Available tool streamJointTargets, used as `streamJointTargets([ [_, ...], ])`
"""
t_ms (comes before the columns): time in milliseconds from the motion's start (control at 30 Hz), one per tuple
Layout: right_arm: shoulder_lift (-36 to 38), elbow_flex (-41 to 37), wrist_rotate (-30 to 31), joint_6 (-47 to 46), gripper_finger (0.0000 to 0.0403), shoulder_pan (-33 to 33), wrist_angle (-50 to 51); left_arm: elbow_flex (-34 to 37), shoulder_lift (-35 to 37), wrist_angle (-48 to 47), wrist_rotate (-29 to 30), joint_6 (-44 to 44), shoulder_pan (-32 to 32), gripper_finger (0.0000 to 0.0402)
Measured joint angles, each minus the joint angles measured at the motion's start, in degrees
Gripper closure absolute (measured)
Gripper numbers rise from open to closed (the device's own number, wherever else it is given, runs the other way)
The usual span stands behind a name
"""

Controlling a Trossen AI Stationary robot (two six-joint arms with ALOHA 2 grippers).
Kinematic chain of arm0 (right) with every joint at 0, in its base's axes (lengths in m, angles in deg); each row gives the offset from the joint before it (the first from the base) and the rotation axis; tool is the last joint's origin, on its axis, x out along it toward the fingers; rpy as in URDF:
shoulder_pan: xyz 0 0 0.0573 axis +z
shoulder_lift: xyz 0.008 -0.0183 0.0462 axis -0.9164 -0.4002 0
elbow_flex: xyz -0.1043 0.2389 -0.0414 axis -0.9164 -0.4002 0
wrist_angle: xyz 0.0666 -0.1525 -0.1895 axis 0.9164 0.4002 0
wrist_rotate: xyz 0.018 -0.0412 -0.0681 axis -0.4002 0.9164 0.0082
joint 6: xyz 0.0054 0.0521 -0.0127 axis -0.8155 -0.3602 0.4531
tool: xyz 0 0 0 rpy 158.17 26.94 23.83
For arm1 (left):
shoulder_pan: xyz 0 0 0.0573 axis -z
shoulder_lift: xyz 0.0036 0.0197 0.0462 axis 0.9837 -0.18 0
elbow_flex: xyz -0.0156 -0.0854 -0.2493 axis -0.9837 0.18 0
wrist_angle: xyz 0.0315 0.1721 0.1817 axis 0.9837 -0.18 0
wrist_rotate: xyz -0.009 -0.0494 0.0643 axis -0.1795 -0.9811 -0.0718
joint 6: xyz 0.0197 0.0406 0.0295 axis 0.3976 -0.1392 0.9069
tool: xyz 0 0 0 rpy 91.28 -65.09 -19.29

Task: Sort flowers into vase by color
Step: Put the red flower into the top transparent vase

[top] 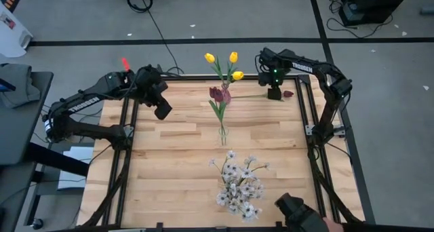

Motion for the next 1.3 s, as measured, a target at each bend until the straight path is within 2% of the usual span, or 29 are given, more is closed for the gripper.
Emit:
streamJointTargets([
  [100, 0.00, 0.02, -2.73, -0.64, 0.0182, -0.27, 0.05, 0.00, 0.00, 0.88, 0.32, -0.97, 1.11, 0.0119],
  [767, -7.45, -0.16, -4.42, -7.54, 0.0205, 1.42, -1.83, 0.00, 0.00, 2.92, 2.68, -5.49, 9.18, 0.0119],
  [933, -8.28, -0.07, -4.18, -10.31, 0.0230, 0.99, -2.65, 0.00, 0.00, 2.91, 4.38, -5.75, 10.58, 0.0119],
  [1033, -8.22, -0.11, -1.94, -10.34, 0.0251, 0.92, -3.27, 0.00, 0.00, 2.91, 4.66, -5.75, 11.23, 0.0119],
  [1300, -8.26, -0.20, 0.84, -15.77, 0.0339, 0.66, -5.19, 0.00, 0.00, 2.87, 4.80, -6.93, 12.69, 0.0119],
])
